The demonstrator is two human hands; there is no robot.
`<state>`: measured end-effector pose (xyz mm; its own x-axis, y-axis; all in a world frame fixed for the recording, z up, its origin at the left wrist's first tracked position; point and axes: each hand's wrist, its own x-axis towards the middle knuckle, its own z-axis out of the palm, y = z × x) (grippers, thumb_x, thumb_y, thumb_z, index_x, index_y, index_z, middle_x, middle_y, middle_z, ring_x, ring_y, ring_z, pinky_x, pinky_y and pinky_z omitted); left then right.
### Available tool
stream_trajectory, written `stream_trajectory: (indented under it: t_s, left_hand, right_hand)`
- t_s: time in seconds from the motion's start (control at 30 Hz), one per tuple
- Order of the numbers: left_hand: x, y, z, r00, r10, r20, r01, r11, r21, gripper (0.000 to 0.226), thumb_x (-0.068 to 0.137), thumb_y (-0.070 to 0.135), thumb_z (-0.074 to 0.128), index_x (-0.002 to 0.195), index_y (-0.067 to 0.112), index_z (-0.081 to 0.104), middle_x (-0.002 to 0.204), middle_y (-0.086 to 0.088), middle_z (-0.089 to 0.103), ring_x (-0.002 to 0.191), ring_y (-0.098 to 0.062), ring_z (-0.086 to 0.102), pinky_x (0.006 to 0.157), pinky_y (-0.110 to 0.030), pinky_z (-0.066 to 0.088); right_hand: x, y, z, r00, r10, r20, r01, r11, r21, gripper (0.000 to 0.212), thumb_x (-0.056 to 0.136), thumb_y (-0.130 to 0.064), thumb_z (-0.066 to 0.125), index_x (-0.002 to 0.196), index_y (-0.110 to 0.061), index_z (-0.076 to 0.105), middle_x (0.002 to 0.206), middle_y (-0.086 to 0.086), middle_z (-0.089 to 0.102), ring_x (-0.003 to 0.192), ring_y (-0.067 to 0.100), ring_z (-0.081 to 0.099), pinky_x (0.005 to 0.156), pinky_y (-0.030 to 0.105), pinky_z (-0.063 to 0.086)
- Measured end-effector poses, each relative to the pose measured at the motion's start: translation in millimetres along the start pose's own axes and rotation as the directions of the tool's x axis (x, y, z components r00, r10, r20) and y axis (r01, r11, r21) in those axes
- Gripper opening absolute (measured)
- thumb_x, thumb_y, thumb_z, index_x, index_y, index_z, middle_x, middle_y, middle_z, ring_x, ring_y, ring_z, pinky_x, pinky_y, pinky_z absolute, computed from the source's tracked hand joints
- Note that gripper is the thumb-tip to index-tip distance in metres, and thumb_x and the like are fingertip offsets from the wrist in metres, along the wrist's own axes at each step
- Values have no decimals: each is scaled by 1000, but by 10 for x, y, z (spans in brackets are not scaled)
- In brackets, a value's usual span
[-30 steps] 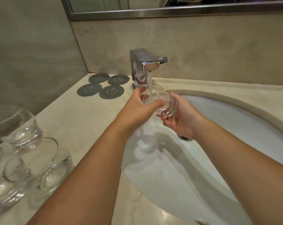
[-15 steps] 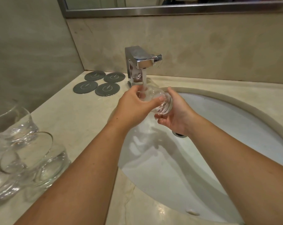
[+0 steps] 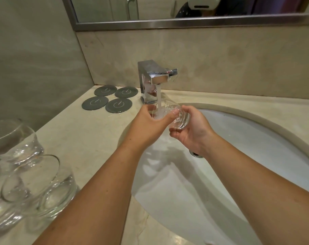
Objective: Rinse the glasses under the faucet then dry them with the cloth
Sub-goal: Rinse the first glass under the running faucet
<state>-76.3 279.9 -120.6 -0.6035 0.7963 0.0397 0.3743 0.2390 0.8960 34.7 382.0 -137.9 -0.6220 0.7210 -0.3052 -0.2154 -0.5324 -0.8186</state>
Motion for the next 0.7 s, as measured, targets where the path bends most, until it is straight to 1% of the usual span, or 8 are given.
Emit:
stream_trajectory:
  t_s: [0.13, 0.23, 0.33, 0.43, 0.5, 0.57, 0.63, 0.7]
  left_hand:
    - [-25, 52, -2, 1000, 1, -17, -1, 1000, -12, 79, 83, 64, 82, 145, 23, 53, 125, 11, 60, 120, -12, 61, 94, -29, 47]
    - [-10, 43, -12, 1000, 6, -21, -7, 999, -43, 76, 83, 60, 84, 143, 24, 55, 126, 12, 60, 121, -11, 61, 95, -29, 48]
    - [1, 35, -28, 999, 40, -21, -41, 998, -53, 75, 80, 56, 89, 142, 27, 57, 131, 12, 64, 122, -10, 63, 102, -31, 52]
    - [-3, 28, -36, 996, 92, 1, -92, 994, -59, 72, 80, 49, 91, 140, 27, 59, 128, 14, 67, 116, 0, 64, 98, -25, 52]
    - [6, 10, -32, 993, 117, 19, -115, 991, -70, 70, 82, 41, 92, 141, 26, 59, 126, 13, 68, 113, 3, 64, 95, -21, 51]
    - [18, -7, -26, 993, 111, 50, -105, 988, -109, 70, 83, 34, 92, 144, 26, 57, 126, 10, 69, 112, -2, 68, 98, -23, 53]
    - [31, -29, -14, 992, 98, 81, -86, 987, -138, 74, 81, 38, 92, 145, 28, 55, 128, 9, 69, 115, -6, 70, 102, -27, 55]
    - [17, -23, -3, 994, 61, 92, -48, 989, -144, 76, 80, 47, 93, 142, 30, 53, 127, 12, 69, 115, -3, 70, 97, -23, 53]
  right_hand:
    - [-20, 3, 17, 1000, -8, 10, 8, 1000, 5, 29, 104, -30, 47, 92, -13, 67, 78, 8, 63, 56, 21, 51, 56, 33, 40]
    - [-32, -3, 18, 1000, 3, 21, -3, 1000, 2, 31, 104, -34, 47, 104, -10, 67, 84, 10, 65, 58, 23, 53, 58, 33, 42]
    - [-17, 5, 1, 999, 13, 45, -12, 1000, -25, 46, 106, -50, 47, 121, -13, 69, 93, 10, 66, 61, 23, 58, 56, 32, 47]
    - [-10, 10, -25, 999, 29, 33, -26, 996, -87, 58, 107, -63, 41, 119, -15, 71, 85, 6, 67, 61, 19, 56, 53, 30, 45]
    - [-14, 8, -28, 999, 27, 17, -25, 995, -96, 52, 107, -61, 43, 107, -16, 71, 74, 2, 64, 58, 17, 50, 50, 27, 41]
    - [-23, -1, -20, 1000, 12, 11, -11, 997, -71, 43, 108, -52, 47, 104, -16, 70, 74, 1, 64, 56, 16, 46, 49, 26, 39]
    - [-17, -2, -17, 1000, 3, 2, -3, 999, -53, 38, 108, -44, 49, 108, -13, 71, 81, 5, 65, 56, 16, 48, 52, 27, 40]
    - [-7, 6, -19, 1000, 5, -9, -5, 1000, -28, 37, 107, -42, 49, 114, -12, 71, 88, 8, 66, 56, 17, 51, 52, 28, 44]
